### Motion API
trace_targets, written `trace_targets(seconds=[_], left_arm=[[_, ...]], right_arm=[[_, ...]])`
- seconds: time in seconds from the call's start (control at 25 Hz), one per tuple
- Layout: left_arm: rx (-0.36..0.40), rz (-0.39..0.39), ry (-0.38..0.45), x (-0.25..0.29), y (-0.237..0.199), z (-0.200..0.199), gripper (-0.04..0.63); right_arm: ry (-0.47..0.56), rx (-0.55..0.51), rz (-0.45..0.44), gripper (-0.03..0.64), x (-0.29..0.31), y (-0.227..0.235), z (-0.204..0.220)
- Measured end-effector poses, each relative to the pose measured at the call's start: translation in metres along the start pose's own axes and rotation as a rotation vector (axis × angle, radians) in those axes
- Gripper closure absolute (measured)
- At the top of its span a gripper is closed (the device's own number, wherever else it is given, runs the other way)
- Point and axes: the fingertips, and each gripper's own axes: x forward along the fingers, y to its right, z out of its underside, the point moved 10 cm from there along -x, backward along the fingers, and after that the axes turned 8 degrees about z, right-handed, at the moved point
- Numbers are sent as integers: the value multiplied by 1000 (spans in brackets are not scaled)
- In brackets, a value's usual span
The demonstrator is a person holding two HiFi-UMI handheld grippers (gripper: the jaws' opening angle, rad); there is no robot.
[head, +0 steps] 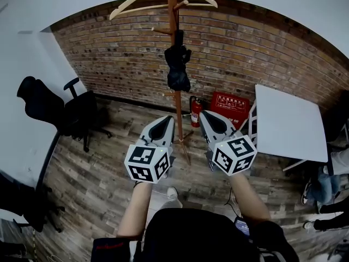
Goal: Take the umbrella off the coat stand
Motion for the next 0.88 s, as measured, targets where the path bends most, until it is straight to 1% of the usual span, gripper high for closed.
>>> trace_targets(seconds=[0.2,0.4,0.88], left_arm=[[-17,10,4,15,-20,-4,577],[-1,51,4,32,-37,-12,577],[-18,119,-16,58,-93,-18,577]], right_arm=[[-6,-7,17,589,19,4,-1],[-5,-12,44,589,41,7,-4],[-1,-19,106,589,94,2,-2]])
